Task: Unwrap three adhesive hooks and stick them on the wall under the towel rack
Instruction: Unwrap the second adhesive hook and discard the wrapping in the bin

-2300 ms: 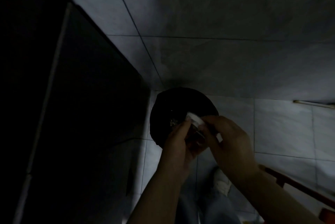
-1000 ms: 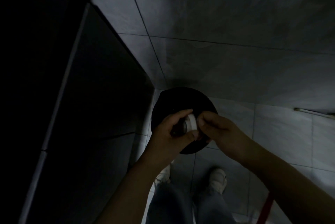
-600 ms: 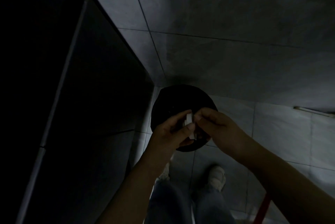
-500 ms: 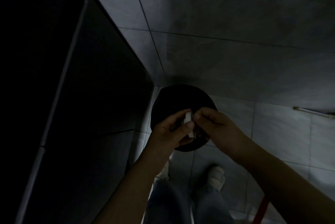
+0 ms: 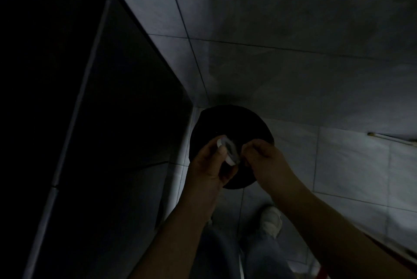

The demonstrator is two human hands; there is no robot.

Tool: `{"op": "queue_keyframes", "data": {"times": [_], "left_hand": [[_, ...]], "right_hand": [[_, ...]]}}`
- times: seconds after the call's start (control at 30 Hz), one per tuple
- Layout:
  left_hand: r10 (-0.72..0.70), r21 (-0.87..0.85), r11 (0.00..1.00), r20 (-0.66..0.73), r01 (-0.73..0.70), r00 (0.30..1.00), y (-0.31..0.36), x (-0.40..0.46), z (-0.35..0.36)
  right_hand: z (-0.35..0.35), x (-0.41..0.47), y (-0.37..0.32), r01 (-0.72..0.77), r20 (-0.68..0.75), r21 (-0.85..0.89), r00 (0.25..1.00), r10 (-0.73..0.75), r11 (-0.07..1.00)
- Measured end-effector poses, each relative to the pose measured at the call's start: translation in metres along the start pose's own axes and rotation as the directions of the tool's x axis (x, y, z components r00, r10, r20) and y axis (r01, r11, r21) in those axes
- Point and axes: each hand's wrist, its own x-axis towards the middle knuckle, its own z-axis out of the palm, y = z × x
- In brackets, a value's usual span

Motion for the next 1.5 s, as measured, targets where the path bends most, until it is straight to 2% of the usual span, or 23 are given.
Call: {"op": "queue_keyframes", "data": {"times": [0.1,0.2,0.33,0.5,0.6,0.77,0.9,0.97,1.07,1.13,1.23,1.3,1.37,1.5], "left_hand": [[-0.042,-0.094,0.995,-0.039,0.038,0.998,-0.002,0.004,-0.001],[-0.092,-0.135,0.987,-0.012,0.090,0.996,0.000,0.011,-0.008],[-0.177,-0.116,0.977,0.047,0.181,0.983,0.009,0.019,-0.023],[-0.302,0.017,0.953,0.142,0.303,0.943,0.017,0.023,-0.038],[-0.389,0.006,0.919,0.173,0.394,0.905,0.019,0.023,-0.045],[-0.466,0.045,0.885,0.113,0.464,0.878,0.007,0.017,-0.061],[-0.473,-0.059,0.875,0.112,0.481,0.874,-0.007,0.010,-0.068],[-0.432,-0.160,0.882,0.103,0.444,0.896,-0.011,0.008,-0.069],[-0.276,-0.301,0.914,0.025,0.271,0.961,-0.010,0.013,-0.074],[-0.208,-0.232,0.952,-0.018,0.199,0.978,-0.007,0.016,-0.074],[-0.174,-0.033,0.984,-0.025,0.173,0.984,-0.004,0.018,-0.069],[-0.172,0.027,0.985,-0.036,0.173,0.984,-0.003,0.020,-0.066],[-0.186,0.021,0.982,-0.068,0.187,0.980,-0.003,0.022,-0.063],[-0.257,-0.086,0.965,-0.105,0.249,0.961,-0.006,0.023,-0.056]], "right_hand": [[0.004,0.001,0.005,-0.036,-0.057,-0.013,0.998,0.035,0.999],[0.001,0.004,0.007,-0.102,-0.064,0.039,0.992,0.105,0.994],[-0.009,0.009,0.011,-0.140,0.016,0.047,0.990,0.139,0.989],[-0.020,0.014,0.016,-0.153,0.128,0.027,0.981,0.148,0.988],[-0.019,0.015,0.022,-0.214,0.208,0.099,0.960,0.190,0.972],[-0.016,0.014,0.031,-0.274,0.355,-0.009,0.898,0.259,0.962],[-0.014,0.018,0.031,-0.319,0.383,-0.083,0.864,0.326,0.944],[-0.015,0.021,0.030,-0.340,0.351,-0.054,0.874,0.337,0.939],[-0.024,0.026,0.030,-0.316,0.250,0.011,0.919,0.303,0.949],[-0.028,0.027,0.032,-0.268,0.199,0.013,0.945,0.261,0.963],[-0.023,0.029,0.042,-0.249,0.094,0.026,0.965,0.246,0.968],[-0.017,0.030,0.052,-0.244,0.046,-0.022,0.968,0.245,0.969],[-0.011,0.030,0.063,-0.249,0.028,-0.064,0.968,0.251,0.966],[0.004,0.041,0.082,-0.220,-0.016,-0.290,0.974,0.225,0.931]]}}
